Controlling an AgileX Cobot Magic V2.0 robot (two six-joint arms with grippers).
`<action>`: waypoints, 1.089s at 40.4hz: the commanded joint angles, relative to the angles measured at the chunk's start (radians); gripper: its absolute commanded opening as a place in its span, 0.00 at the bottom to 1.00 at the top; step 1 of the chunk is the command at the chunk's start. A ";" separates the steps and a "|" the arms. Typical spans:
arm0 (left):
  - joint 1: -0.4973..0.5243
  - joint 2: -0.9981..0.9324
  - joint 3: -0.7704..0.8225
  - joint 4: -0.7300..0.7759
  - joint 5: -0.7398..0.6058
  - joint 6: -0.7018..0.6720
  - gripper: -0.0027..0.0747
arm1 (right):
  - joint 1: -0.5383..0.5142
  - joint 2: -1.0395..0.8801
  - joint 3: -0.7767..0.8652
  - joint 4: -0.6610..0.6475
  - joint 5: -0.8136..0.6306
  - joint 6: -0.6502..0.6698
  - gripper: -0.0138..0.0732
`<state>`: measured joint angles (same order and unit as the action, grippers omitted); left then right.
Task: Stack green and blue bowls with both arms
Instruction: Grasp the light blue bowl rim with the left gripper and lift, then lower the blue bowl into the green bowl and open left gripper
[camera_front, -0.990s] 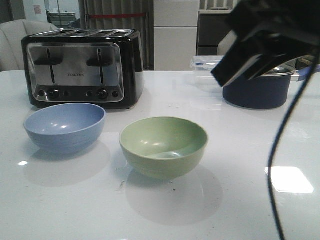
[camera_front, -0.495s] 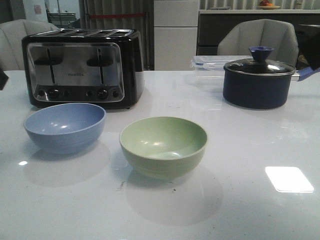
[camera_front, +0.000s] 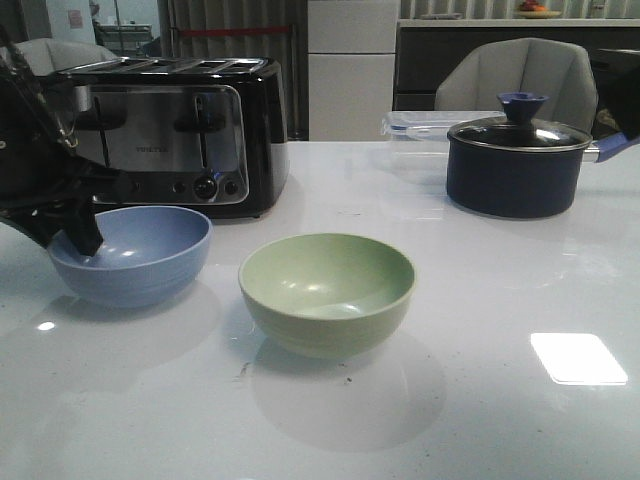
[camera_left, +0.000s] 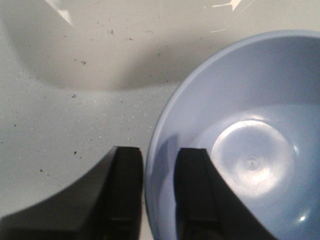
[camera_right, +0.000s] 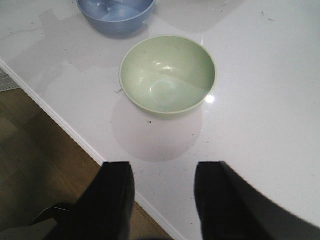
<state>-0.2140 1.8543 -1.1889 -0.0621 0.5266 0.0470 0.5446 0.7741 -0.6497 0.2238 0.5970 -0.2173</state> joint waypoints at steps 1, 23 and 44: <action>-0.006 -0.047 -0.030 -0.010 -0.020 -0.001 0.16 | 0.001 -0.008 -0.028 -0.001 -0.062 -0.009 0.63; -0.151 -0.286 -0.145 -0.180 0.159 0.055 0.16 | 0.001 -0.008 -0.028 -0.001 -0.062 -0.009 0.63; -0.357 -0.126 -0.145 -0.180 0.050 0.055 0.16 | 0.001 -0.008 -0.028 -0.001 -0.062 -0.009 0.63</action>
<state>-0.5585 1.7435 -1.2998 -0.2230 0.6528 0.1019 0.5446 0.7741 -0.6497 0.2238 0.5970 -0.2173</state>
